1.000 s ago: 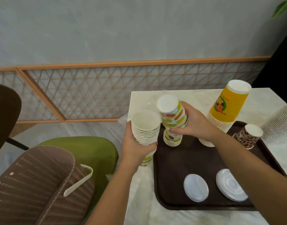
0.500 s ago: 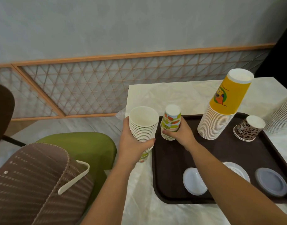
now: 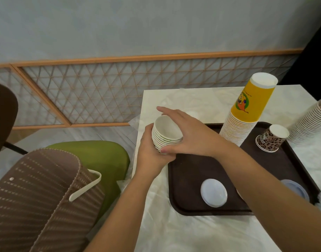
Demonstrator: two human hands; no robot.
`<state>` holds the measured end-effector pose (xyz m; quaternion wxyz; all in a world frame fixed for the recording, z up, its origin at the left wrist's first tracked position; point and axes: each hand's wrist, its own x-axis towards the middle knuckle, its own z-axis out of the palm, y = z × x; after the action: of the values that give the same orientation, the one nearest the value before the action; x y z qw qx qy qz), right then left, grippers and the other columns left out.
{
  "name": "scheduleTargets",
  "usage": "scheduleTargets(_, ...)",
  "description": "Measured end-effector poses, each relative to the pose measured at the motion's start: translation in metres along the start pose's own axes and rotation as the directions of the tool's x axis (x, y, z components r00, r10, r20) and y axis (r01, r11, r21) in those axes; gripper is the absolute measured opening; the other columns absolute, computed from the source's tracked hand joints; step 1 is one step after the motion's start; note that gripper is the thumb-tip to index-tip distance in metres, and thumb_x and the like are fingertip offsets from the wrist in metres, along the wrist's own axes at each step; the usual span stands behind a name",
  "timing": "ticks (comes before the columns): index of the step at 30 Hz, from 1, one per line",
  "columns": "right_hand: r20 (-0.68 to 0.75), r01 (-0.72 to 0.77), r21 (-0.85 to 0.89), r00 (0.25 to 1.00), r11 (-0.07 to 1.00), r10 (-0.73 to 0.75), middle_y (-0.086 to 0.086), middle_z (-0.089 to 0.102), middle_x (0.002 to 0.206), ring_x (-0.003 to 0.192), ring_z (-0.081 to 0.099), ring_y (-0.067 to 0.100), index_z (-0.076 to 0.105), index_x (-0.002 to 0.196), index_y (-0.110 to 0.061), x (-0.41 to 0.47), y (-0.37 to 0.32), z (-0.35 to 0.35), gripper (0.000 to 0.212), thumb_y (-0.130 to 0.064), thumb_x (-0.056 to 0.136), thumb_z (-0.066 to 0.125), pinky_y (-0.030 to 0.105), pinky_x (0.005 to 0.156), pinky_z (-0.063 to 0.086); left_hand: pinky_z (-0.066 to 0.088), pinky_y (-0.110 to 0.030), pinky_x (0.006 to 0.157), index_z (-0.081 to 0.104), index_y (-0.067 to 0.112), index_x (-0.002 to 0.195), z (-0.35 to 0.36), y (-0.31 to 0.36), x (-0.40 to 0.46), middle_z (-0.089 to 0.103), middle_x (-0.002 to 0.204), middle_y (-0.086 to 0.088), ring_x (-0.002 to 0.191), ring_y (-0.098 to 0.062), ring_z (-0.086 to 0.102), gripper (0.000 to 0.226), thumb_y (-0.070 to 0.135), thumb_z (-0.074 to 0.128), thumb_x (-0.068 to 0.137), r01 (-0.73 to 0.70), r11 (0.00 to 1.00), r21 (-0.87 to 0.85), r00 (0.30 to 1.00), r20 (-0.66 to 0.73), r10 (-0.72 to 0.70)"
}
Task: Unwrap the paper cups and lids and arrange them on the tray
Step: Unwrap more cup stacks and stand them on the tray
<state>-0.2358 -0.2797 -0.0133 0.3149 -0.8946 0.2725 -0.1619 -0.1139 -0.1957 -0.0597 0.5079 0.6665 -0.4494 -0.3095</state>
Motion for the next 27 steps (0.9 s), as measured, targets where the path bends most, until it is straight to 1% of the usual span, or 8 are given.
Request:
scheduleTargets(3, -0.017, 0.000, -0.036, 1.000, 0.999, 0.000, -0.006, 0.043, 0.135, 0.124, 0.038, 0.007, 0.020, 0.146, -0.038, 0.001, -0.003, 0.000, 0.096, -0.045, 0.071, 0.078, 0.021, 0.101, 0.032, 0.050, -0.014, 0.075, 0.043, 0.025, 0.123, -0.001, 0.000, -0.002, 0.060, 0.112, 0.007, 0.100, -0.007, 0.059, 0.079, 0.021, 0.077, 0.051, -0.010, 1.000, 0.006, 1.000, 0.020, 0.010)
scheduleTargets(6, -0.025, 0.005, -0.017, 1.000, 1.000, -0.005, -0.006, 0.045, 0.131, 0.118, 0.043, 0.007, 0.023, 0.145, -0.038, 0.002, -0.005, -0.004, 0.094, -0.043, 0.070, 0.079, 0.021, 0.098, 0.036, 0.048, -0.010, 0.071, 0.043, 0.031, 0.118, -0.004, 0.001, -0.003, 0.060, 0.109, 0.010, 0.097, -0.001, 0.058, 0.076, 0.019, 0.076, 0.051, -0.014, 1.000, 0.010, 1.000, 0.018, 0.014)
scheduleTargets(11, -0.156, 0.018, 0.046, 0.988, 0.999, -0.011, -0.013, 0.046, 0.130, 0.118, 0.041, -0.002, 0.031, 0.142, -0.036, -0.002, -0.009, -0.028, 0.087, -0.042, 0.070, 0.079, 0.003, 0.093, 0.029, 0.050, -0.018, 0.073, 0.042, 0.032, 0.115, -0.009, 0.000, -0.003, 0.061, 0.106, 0.007, 0.095, -0.008, 0.061, 0.074, 0.010, 0.083, 0.057, -0.033, 0.998, 0.053, 0.999, -0.003, 0.034)
scheduleTargets(13, -0.190, 0.006, 0.092, 0.982, 0.996, 0.012, -0.018, 0.046, 0.125, 0.118, 0.041, -0.004, 0.035, 0.140, -0.036, -0.005, -0.008, -0.041, 0.083, -0.043, 0.070, 0.078, 0.009, 0.093, 0.033, 0.050, -0.015, 0.073, 0.043, 0.030, 0.116, -0.011, 0.000, -0.002, 0.061, 0.107, 0.005, 0.096, -0.007, 0.061, 0.073, 0.004, 0.083, 0.061, -0.027, 0.998, 0.049, 0.999, -0.019, 0.028)
scheduleTargets(17, -0.135, -0.051, 0.202, 0.988, 0.978, 0.079, -0.025, 0.046, 0.120, 0.117, 0.049, 0.002, 0.039, 0.133, -0.043, -0.010, -0.001, -0.057, 0.075, -0.050, 0.067, 0.074, 0.024, 0.092, 0.048, 0.044, -0.001, 0.064, 0.041, 0.028, 0.115, -0.012, 0.004, -0.001, 0.059, 0.103, 0.009, 0.087, 0.006, 0.058, 0.073, -0.002, 0.082, 0.062, -0.001, 1.000, 0.011, 1.000, -0.022, 0.001)
scheduleTargets(20, -0.103, -0.081, 0.242, 0.989, 0.967, 0.108, -0.019, 0.048, 0.119, 0.112, 0.053, 0.000, 0.045, 0.129, -0.038, -0.015, 0.008, -0.062, 0.069, -0.037, 0.069, 0.077, 0.024, 0.086, 0.054, 0.046, -0.003, 0.063, 0.041, 0.034, 0.108, -0.013, 0.005, 0.001, 0.060, 0.101, 0.008, 0.082, 0.010, 0.059, 0.072, -0.004, 0.081, 0.062, 0.013, 1.000, -0.025, 0.999, -0.034, -0.014)
scheduleTargets(23, -0.094, -0.115, 0.146, 0.987, 0.982, 0.130, -0.007, 0.047, 0.121, 0.111, 0.052, 0.006, 0.047, 0.125, -0.036, -0.019, 0.019, -0.060, 0.067, -0.031, 0.067, 0.082, 0.023, 0.087, 0.052, 0.049, -0.008, 0.067, 0.043, 0.035, 0.109, -0.015, 0.005, 0.003, 0.060, 0.105, 0.007, 0.087, 0.006, 0.059, 0.073, -0.005, 0.081, 0.062, 0.015, 0.998, -0.068, 0.999, -0.042, -0.018)
scheduleTargets(27, -0.036, -0.164, -0.004, 0.986, 0.986, 0.164, -0.006, 0.054, 0.120, 0.107, 0.052, 0.007, 0.046, 0.129, -0.029, -0.015, 0.030, -0.047, 0.076, -0.032, 0.064, 0.084, 0.023, 0.092, 0.043, 0.052, -0.025, 0.080, 0.043, 0.030, 0.116, -0.012, 0.006, 0.007, 0.058, 0.111, 0.004, 0.100, -0.007, 0.058, 0.075, -0.004, 0.081, 0.062, 0.010, 0.994, -0.113, 0.999, -0.036, -0.014)
